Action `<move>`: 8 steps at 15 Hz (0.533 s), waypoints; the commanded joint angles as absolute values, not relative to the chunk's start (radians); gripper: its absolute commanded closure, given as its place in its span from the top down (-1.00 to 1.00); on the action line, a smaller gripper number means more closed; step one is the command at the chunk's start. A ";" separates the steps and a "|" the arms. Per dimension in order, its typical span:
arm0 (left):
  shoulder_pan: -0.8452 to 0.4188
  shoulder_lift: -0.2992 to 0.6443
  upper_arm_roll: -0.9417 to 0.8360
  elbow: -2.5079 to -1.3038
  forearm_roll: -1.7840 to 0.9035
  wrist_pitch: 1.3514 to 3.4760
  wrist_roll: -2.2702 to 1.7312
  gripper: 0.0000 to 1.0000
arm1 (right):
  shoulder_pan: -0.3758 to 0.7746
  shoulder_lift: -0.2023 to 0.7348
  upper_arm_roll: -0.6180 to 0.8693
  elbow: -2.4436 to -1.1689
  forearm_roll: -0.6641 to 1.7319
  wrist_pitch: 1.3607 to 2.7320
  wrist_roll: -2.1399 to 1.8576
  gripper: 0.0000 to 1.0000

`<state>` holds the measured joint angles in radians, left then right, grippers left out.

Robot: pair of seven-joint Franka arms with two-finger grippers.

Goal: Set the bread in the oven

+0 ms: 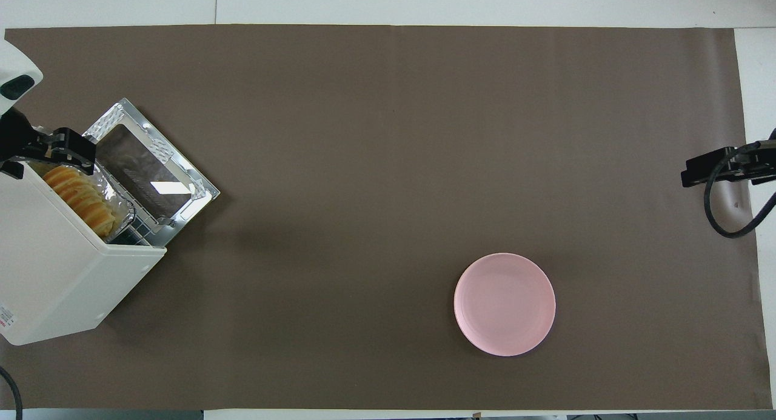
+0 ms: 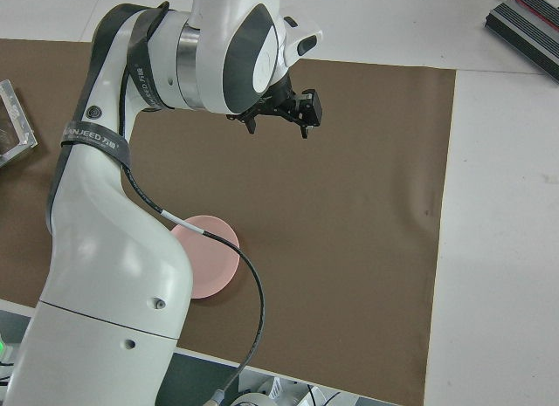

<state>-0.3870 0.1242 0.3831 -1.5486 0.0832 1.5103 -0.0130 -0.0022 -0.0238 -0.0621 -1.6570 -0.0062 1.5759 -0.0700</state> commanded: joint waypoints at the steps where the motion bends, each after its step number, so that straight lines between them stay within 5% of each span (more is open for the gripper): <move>1: -0.333 0.043 0.352 -1.594 0.064 1.451 0.043 1.00 | -0.003 -0.043 -0.060 -1.678 -0.025 1.577 -0.091 1.00; 2: -0.157 0.014 0.178 -1.595 0.042 1.407 0.120 1.00 | -0.003 -0.043 -0.060 -1.678 -0.025 1.577 -0.092 1.00; 4: -0.028 -0.003 0.025 -1.600 0.041 1.388 0.129 1.00 | -0.003 -0.044 -0.060 -1.680 -0.025 1.577 -0.092 1.00; 8: 0.011 -0.043 -0.043 -1.647 0.041 1.396 0.121 1.00 | -0.003 -0.043 -0.060 -1.680 -0.025 1.577 -0.092 1.00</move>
<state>-0.0065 0.0047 -0.0281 -1.5867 0.0526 1.3896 0.1104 -0.0022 -0.0238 -0.0621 -1.6570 -0.0062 1.5759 -0.0700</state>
